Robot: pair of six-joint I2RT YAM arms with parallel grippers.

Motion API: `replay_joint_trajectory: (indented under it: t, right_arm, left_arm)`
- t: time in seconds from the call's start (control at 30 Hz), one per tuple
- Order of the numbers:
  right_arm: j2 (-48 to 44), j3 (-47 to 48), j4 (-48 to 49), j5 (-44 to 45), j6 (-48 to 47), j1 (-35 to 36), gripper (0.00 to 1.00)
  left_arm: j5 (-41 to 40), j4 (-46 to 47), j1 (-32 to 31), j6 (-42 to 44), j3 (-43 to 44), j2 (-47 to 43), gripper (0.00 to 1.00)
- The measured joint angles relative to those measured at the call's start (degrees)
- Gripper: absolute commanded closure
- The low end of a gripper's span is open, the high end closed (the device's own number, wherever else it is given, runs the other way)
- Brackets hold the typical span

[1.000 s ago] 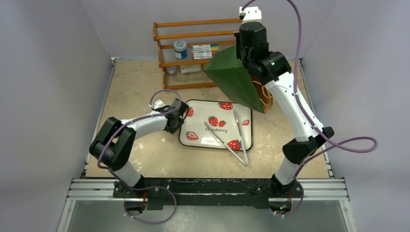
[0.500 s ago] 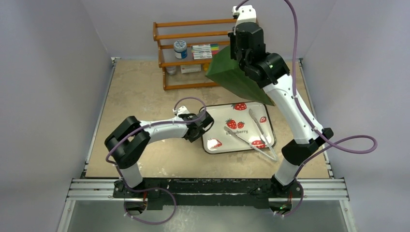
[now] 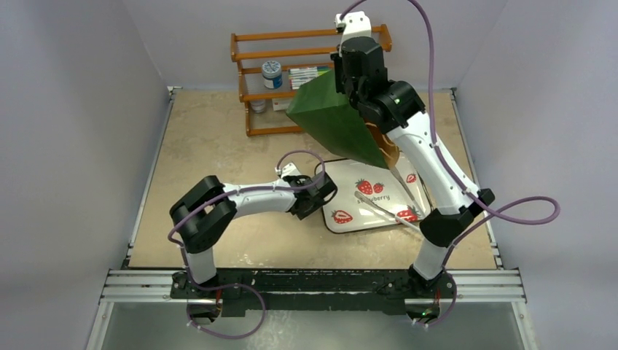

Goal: Take the fake bread out of the paper bag
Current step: Place the paper bag at the center of the board.

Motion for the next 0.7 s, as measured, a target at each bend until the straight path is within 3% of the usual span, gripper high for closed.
replay_joint_trajectory:
  t: [0.1, 0.27, 0.53, 0.7]
  right_arm:
    - [1.6, 2.2, -0.2, 0.1, 0.0, 1.1, 1.0]
    - [5.7, 6.9, -0.4, 0.2, -0.9, 4.7, 1.0]
    - [11.8, 9.6, -0.5, 0.2, -2.3, 11.8, 1.0]
    - [16.2, 9.6, 1.4, -0.3, -3.2, 15.5, 1.0]
  left_arm:
    - [-0.9, -2.8, -0.2, -0.2, -1.1, -2.1, 0.39]
    - [-5.7, -10.2, -0.3, -1.5, -1.7, -12.1, 0.33]
    - [-15.0, -21.7, -0.3, -7.7, -2.5, -31.4, 0.3]
    - [-20.4, -28.4, -0.3, -13.4, -3.7, -38.4, 0.3]
